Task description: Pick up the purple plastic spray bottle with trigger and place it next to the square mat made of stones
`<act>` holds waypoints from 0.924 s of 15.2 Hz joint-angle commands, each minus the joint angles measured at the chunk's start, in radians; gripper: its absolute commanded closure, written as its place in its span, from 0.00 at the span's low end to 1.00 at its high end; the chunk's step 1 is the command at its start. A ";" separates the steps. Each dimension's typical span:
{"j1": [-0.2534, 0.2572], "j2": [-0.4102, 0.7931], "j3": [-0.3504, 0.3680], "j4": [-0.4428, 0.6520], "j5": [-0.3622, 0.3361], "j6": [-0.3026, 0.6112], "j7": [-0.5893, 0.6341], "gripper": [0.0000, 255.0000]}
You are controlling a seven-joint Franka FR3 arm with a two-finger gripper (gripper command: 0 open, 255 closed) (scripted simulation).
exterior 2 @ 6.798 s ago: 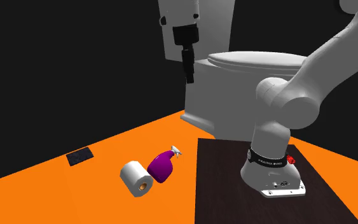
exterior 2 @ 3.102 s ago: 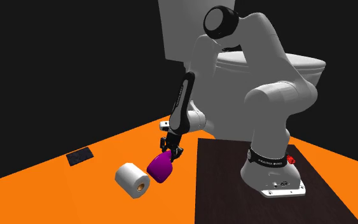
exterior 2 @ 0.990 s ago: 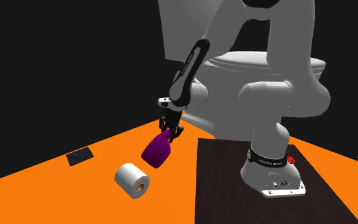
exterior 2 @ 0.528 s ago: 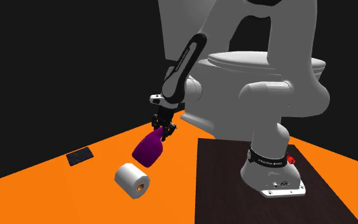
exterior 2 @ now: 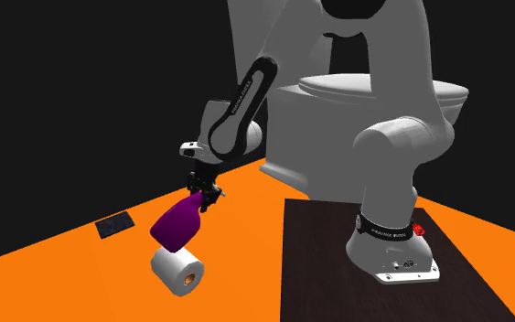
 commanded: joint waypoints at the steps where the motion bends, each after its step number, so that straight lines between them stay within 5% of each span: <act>1: 0.095 -0.024 -0.055 0.057 -0.034 -0.019 0.069 1.00; 7: 0.337 -0.133 -0.189 0.264 -0.125 -0.087 0.240 1.00; 14: 0.545 -0.288 -0.278 0.555 -0.187 -0.202 0.372 1.00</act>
